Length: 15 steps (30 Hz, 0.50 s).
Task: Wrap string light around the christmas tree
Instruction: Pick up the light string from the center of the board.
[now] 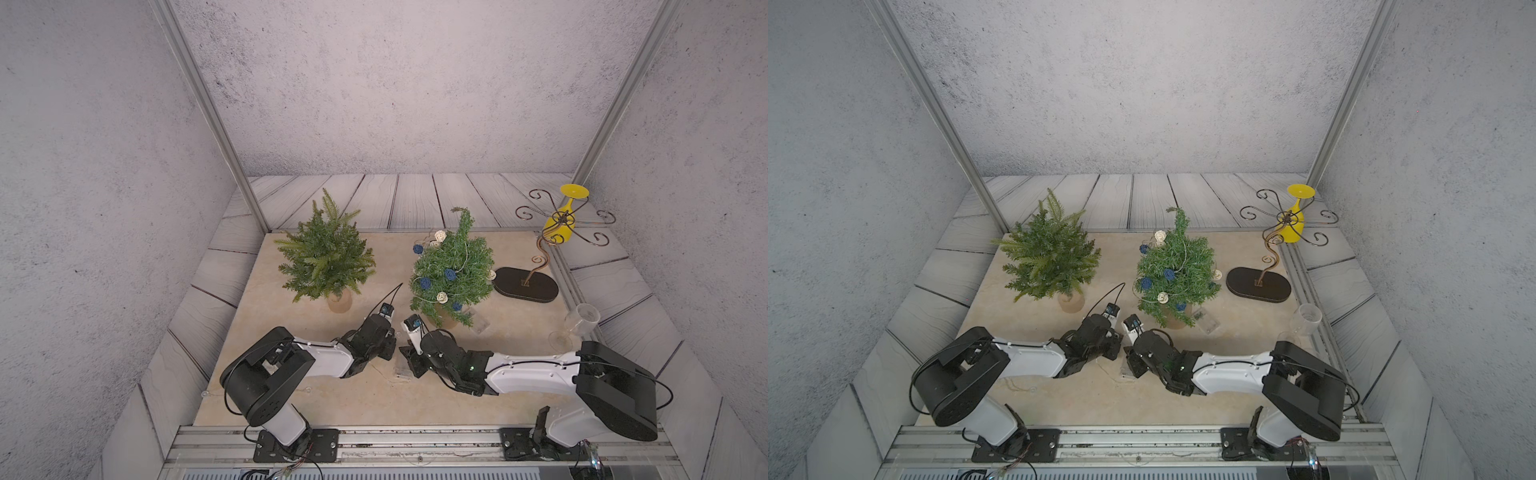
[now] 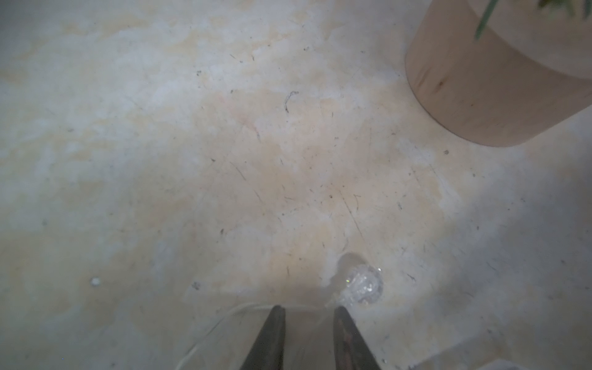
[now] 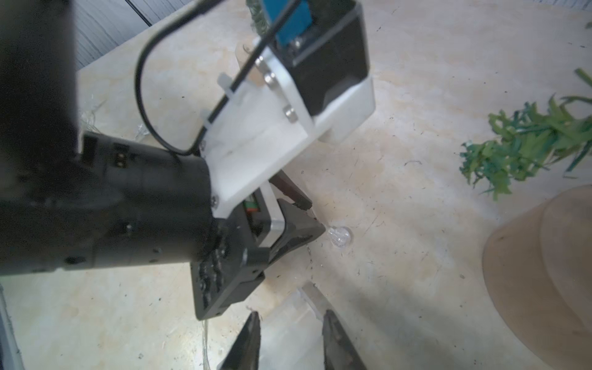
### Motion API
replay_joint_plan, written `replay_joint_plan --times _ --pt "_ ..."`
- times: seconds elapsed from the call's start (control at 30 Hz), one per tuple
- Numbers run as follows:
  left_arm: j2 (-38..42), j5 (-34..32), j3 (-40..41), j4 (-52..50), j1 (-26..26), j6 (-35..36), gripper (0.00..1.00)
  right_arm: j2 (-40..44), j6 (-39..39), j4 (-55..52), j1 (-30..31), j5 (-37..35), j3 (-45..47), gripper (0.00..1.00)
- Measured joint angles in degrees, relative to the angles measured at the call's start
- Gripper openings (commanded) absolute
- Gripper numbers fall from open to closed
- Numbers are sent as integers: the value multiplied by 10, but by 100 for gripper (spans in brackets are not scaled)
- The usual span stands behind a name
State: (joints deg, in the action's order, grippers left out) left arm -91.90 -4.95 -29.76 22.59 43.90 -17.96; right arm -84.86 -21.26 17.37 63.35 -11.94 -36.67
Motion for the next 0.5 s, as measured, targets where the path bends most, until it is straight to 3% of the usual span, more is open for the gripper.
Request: replay_joint_plan --times 0.03,0.23,0.4,0.5 --pt "-1 0 -1 2 0 0 0 1 0 1 0 0 2 34" --pt "41 -21 13 -26 1 -14 0 2 1 3 0 0 5 34" --pt "193 -35 48 -69 1 -53 0 -1 2 6 0 6 3 34" --pt "287 -39 64 -94 1 -78 0 -14 0 14 0 18 -5 44"
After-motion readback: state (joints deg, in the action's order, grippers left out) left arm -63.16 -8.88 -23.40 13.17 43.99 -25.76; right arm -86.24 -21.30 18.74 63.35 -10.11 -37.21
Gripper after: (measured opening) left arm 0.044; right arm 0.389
